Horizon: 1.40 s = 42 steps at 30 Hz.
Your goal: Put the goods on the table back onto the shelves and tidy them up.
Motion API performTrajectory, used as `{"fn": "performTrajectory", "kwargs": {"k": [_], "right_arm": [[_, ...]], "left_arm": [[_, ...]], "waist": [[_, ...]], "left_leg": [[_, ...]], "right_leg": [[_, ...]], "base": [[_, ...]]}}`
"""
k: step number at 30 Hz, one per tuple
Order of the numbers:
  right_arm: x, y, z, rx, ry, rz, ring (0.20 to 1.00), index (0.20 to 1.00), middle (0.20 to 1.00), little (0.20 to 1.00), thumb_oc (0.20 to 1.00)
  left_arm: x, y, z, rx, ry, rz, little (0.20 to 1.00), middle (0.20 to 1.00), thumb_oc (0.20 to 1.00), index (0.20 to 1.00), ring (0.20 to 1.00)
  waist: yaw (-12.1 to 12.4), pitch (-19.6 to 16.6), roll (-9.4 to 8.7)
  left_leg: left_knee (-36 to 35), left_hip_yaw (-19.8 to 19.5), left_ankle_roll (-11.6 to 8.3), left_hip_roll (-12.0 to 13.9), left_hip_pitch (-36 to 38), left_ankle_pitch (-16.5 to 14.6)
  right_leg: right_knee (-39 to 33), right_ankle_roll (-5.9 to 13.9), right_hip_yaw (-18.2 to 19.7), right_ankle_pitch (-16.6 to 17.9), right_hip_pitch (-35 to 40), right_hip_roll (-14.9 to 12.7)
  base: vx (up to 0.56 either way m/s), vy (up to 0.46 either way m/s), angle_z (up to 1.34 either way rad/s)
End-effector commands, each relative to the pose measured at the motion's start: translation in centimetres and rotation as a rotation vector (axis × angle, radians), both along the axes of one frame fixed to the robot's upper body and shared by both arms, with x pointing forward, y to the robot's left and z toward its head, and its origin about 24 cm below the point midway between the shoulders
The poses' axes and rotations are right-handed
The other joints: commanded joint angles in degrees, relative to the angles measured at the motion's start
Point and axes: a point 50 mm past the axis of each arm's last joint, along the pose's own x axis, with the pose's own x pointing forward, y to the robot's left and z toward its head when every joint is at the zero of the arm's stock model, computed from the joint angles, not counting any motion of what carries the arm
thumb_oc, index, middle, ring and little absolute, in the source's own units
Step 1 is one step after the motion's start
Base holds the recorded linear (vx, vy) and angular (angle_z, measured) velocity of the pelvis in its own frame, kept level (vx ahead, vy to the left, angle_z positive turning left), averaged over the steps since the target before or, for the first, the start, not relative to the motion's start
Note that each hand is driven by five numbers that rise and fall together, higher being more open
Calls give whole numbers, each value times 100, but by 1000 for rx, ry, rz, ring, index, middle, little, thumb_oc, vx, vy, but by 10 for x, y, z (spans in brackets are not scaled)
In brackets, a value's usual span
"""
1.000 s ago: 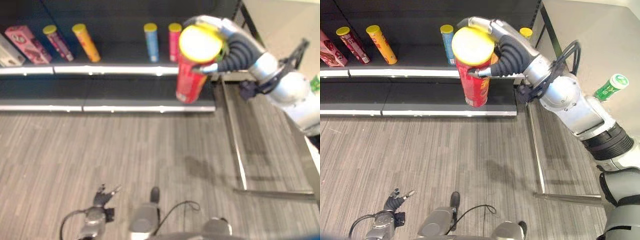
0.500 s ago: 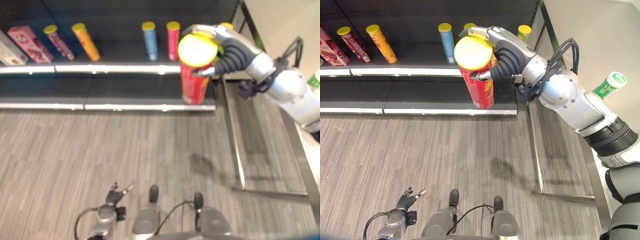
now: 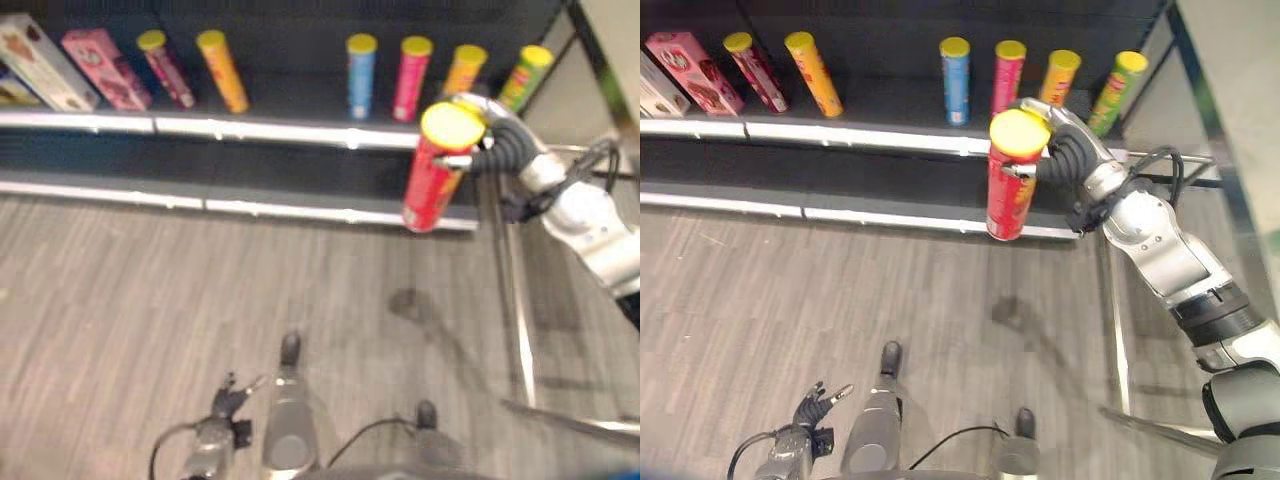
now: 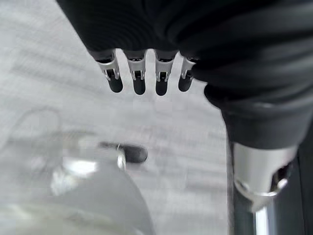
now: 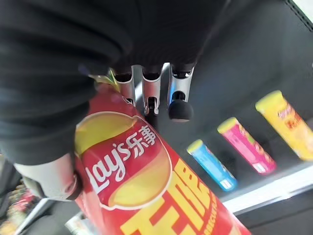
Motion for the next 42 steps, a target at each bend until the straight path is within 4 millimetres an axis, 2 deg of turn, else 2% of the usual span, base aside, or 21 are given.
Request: {"fn": "performTrajectory", "kwargs": {"k": [1,2,5,6,8,10,11,12,16,21,22,23,26,28,31,32,33,36,38,39,42], "right_arm": [[-7,14,25,92,-133,75,200,200,200,200,200],[-7,19,23,105,-125,91,200,200,200,200,200],[-8,29,24,125,-128,133,200,200,200,200,200],[-9,28,28,121,-143,139,200,200,200,200,200],[-9,24,35,115,-148,139,200,200,200,200,200],[-10,25,37,123,-147,153,200,200,200,200,200],[-10,25,37,123,-147,153,200,200,200,200,200],[-10,25,37,125,-145,162,200,200,200,200,200],[-12,23,41,108,-153,158,200,200,200,200,200],[-17,14,56,53,-209,131,200,200,200,200,200],[-18,11,54,17,-202,114,200,200,200,200,200],[-20,15,56,-18,-212,122,200,200,200,200,200],[-19,20,53,-28,-202,132,200,200,200,200,200],[-18,20,52,-28,-197,126,200,200,200,200,200],[-18,19,53,-19,-190,127,200,200,200,200,200],[-17,17,49,1,-178,123,200,200,200,200,200],[-17,17,49,2,-177,123,200,200,200,200,200],[-15,18,43,24,-182,116,200,200,200,200,200],[-15,18,39,40,-181,113,200,200,200,200,200],[-15,19,38,38,-171,119,200,200,200,200,200],[-10,17,24,63,-131,89,200,200,200,200,200]], "left_arm": [[-1,19,10,93,-17,-77,1000,1000,1000,1000,1000],[-3,23,11,99,-14,-67,1000,1000,1000,1000,1000],[-8,36,14,136,-5,-47,1000,1000,1000,1000,1000],[-7,41,17,152,-10,-59,1000,1000,1000,1000,1000],[-1,52,24,178,-29,-47,1000,1000,1000,1000,1000],[1,53,25,173,-33,-39,1000,1000,1000,1000,1000],[1,53,25,173,-33,-39,1000,1000,1000,1000,1000],[8,47,25,145,-56,-19,1000,1000,1000,1000,1000],[26,29,25,92,-103,-42,1000,1000,1000,1000,1000],[44,11,29,61,-157,-111,1000,1000,1000,1000,1000],[36,5,23,43,-130,-114,1000,1000,1000,1000,1000],[34,2,22,19,-140,-96,1000,1000,1000,1000,1000],[31,-2,21,12,-141,-91,1000,1000,1000,1000,1000],[30,-3,21,0,-145,-75,1000,1000,1000,1000,1000],[28,-6,19,-3,-135,-91,1000,1000,1000,1000,1000],[25,-6,17,2,-121,-97,1000,1000,1000,1000,1000],[25,-6,17,3,-120,-97,1000,1000,1000,1000,1000],[18,-3,15,13,-100,-91,1000,1000,1000,1000,1000],[14,-3,12,24,-83,-94,1000,1000,1000,1000,1000],[9,-1,10,25,-65,-97,1000,1000,1000,1000,1000],[4,-1,7,35,-37,-103,1000,1000,1000,1000,1000]], "waist": [[73,-425,-63],[84,-398,-106],[164,-365,-183],[149,-331,-235],[75,-258,-286],[-35,-181,-281],[-35,-181,-281],[-187,-7,-297],[-380,132,-366],[-506,52,-320],[-594,-57,-155],[-602,-27,-86],[-505,88,-152],[-427,159,-191],[-386,138,-197],[-339,77,-111],[-333,59,-133],[-143,-47,44],[-68,-65,76],[-70,-111,108],[-46,-112,127]], "left_leg": [[310,-120,-135,96,60,-823],[438,3,-43,23,104,-966],[625,187,135,-43,109,-1193],[643,219,181,-72,121,-1265],[560,246,389,-203,310,-1505],[477,219,515,-363,512,-1602],[477,219,515,-363,512,-1602],[366,99,648,-620,979,-1763],[242,-290,704,-1036,1560,-1955],[328,-673,497,-885,1966,-2242],[876,-580,242,-534,2083,-1884],[1797,-655,63,-497,1893,-1355],[3163,-563,174,-554,1254,-812],[3333,-329,356,-400,886,-912],[2081,-60,311,-52,703,-1179],[995,63,166,126,443,-1130],[906,81,165,111,474,-1075],[-238,-428,-128,1,230,-408],[-369,-799,-200,-114,150,-314],[-390,-919,-184,-88,228,-497],[81,-816,-87,-251,253,-779]], "right_leg": [[615,384,73,821,104,-492],[773,301,104,1131,-47,-596],[884,277,-5,1410,-231,-656],[898,225,61,1414,-326,-493],[771,166,296,776,-953,283],[692,145,305,492,-1453,830],[692,145,305,492,-1453,830],[625,154,162,481,-1983,1375],[396,107,-67,557,-2304,1851],[564,-207,-142,426,-2124,1749],[808,-346,-275,229,-1961,1693],[852,-470,-333,127,-1777,1684],[793,-659,-321,-129,-1375,1681],[764,-674,-307,-249,-1157,1635],[688,-541,-251,-379,-943,1473],[593,-462,-237,-492,-755,1374],[583,-463,-232,-482,-765,1356],[426,-354,-76,-589,-395,1362],[390,-263,74,-630,-183,1297],[458,-217,249,-664,-178,1258],[380,-17,374,-471,-38,843]], "base": [[360,523,-24],[234,356,-16],[186,264,-29],[169,191,-32],[243,270,-10],[189,165,-22],[322,201,-25],[344,177,-16],[447,99,31],[405,-152,73],[507,-100,117],[597,-119,73],[324,-115,31],[307,-79,5],[333,60,8],[313,128,30],[324,169,42],[361,221,12],[339,270,-45],[320,319,-84],[264,363,-74]]}}
